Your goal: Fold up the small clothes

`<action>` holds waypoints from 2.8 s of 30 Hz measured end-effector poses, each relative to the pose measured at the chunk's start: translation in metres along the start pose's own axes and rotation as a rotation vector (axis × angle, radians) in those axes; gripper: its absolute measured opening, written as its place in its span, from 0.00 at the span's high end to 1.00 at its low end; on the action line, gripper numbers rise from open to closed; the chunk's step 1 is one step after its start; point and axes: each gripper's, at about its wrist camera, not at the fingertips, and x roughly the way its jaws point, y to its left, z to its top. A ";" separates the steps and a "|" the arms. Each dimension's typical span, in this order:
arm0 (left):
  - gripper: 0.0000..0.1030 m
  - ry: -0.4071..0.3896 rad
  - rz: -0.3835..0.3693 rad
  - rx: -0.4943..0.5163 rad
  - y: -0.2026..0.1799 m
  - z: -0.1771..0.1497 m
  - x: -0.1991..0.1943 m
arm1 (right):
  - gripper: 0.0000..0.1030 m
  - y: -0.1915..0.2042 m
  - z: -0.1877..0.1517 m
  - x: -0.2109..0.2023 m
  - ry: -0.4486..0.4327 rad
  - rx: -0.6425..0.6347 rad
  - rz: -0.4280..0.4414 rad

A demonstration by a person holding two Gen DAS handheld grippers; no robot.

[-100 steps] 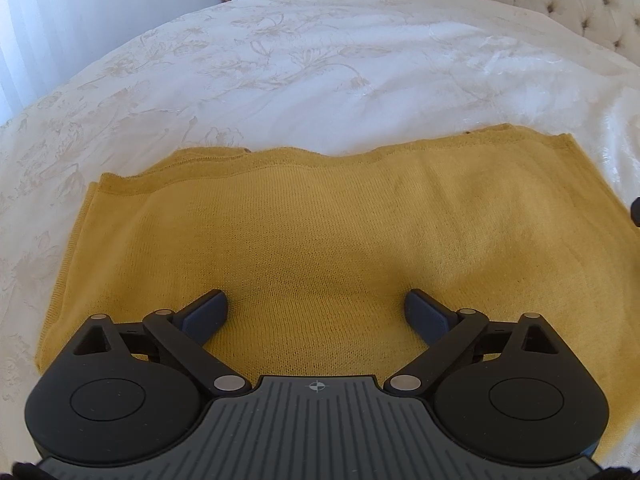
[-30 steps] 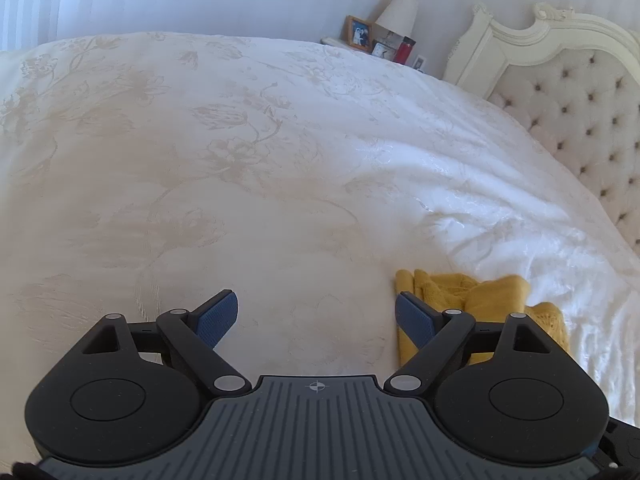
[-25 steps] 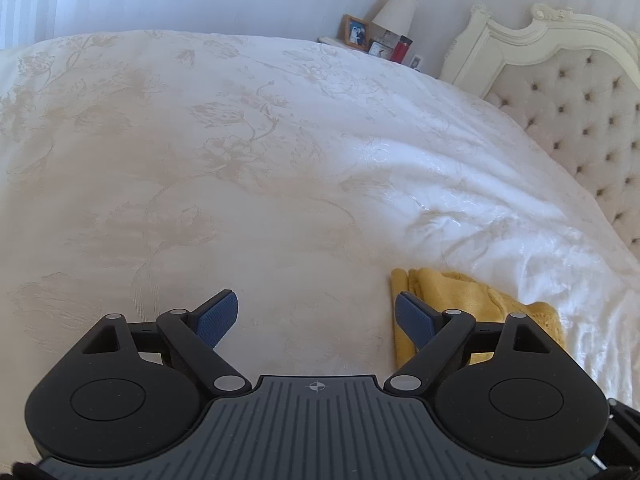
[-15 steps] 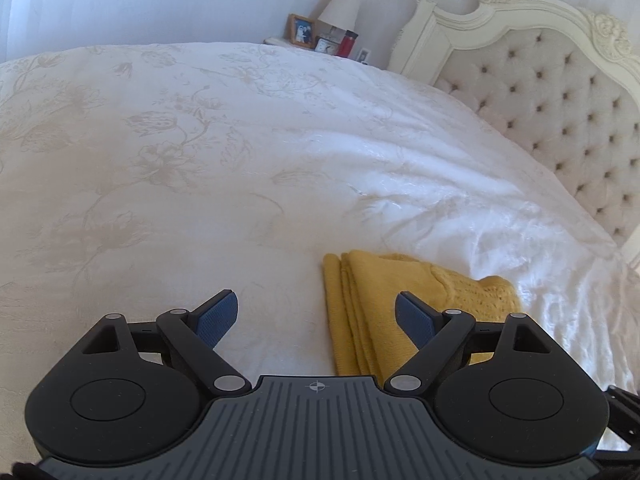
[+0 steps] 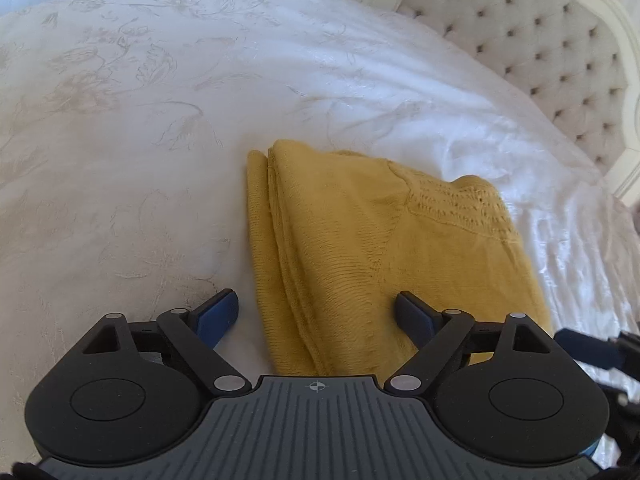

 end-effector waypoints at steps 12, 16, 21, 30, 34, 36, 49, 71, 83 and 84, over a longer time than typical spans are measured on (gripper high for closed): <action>0.15 -0.008 0.029 0.053 -0.006 -0.005 -0.001 | 0.43 -0.046 0.048 0.061 -0.007 -0.029 -0.039; 0.15 -0.015 0.035 0.067 -0.008 -0.005 0.000 | 0.44 -0.061 0.055 0.093 0.009 -0.012 -0.074; 0.14 -0.024 0.037 0.083 -0.010 -0.006 0.001 | 0.44 -0.074 0.068 0.115 0.009 0.034 -0.114; 0.10 -0.049 -0.010 0.086 -0.004 -0.010 -0.001 | 0.25 -0.080 0.072 0.070 -0.098 0.083 -0.169; 0.06 -0.070 -0.038 0.076 -0.002 -0.013 -0.002 | 0.09 -0.087 0.064 0.033 -0.120 0.127 -0.155; 0.06 -0.075 -0.038 0.081 -0.003 -0.013 -0.004 | 0.02 -0.091 0.057 0.016 -0.114 0.152 -0.134; 0.06 -0.008 -0.026 -0.046 -0.003 -0.039 -0.065 | 0.01 -0.111 0.006 -0.019 -0.076 0.253 -0.001; 0.01 0.071 -0.151 -0.063 -0.041 -0.047 -0.012 | 0.00 -0.138 0.028 0.088 0.046 0.326 0.277; 0.04 0.086 -0.248 -0.087 -0.044 -0.051 -0.014 | 0.00 -0.150 0.029 0.111 0.061 0.403 0.520; 0.10 0.092 -0.259 -0.101 -0.041 -0.052 -0.015 | 0.00 -0.151 0.028 0.108 0.064 0.407 0.526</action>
